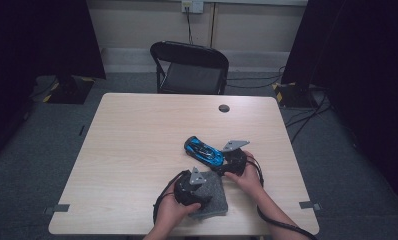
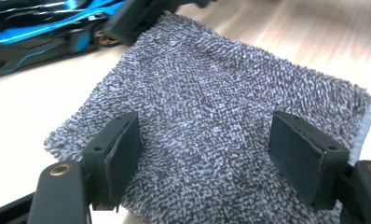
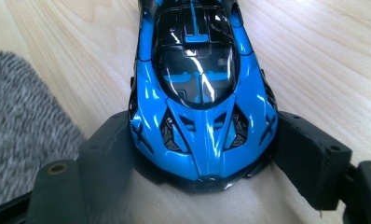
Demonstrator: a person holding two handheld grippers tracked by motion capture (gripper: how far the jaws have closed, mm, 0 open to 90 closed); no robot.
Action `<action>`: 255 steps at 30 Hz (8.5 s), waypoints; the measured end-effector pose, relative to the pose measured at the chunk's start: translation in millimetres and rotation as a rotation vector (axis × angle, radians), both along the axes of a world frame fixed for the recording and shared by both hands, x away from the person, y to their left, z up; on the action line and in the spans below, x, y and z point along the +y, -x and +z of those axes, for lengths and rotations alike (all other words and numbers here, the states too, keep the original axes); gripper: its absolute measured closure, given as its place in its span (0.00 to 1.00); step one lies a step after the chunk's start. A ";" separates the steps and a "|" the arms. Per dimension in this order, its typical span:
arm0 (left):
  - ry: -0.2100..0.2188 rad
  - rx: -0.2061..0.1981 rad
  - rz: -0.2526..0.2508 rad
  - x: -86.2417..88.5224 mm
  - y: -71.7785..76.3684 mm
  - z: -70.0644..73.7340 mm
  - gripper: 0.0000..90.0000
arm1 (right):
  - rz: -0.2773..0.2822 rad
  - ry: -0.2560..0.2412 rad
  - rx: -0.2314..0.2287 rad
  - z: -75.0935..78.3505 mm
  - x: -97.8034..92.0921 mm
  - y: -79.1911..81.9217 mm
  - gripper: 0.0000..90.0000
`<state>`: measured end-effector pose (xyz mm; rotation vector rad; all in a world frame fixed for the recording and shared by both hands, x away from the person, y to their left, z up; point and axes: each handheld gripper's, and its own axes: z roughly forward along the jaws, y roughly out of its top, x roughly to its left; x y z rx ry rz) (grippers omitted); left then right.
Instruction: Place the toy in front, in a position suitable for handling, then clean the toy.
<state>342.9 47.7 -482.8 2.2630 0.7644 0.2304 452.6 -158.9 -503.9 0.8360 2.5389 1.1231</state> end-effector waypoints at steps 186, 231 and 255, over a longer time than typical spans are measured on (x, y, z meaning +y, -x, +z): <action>-0.146 -0.026 0.240 25.9 -155.4 42.5 0.86 | -0.003 -0.003 0.000 -0.2 -0.1 0.1 0.26; -0.073 -0.011 -0.023 -46.4 -123.8 38.5 0.83 | -0.004 -0.003 0.003 0.0 -0.1 0.3 0.26; -0.114 -0.179 -0.094 -46.7 -115.7 20.1 0.75 | -0.005 -0.003 0.003 -0.1 0.0 0.4 0.26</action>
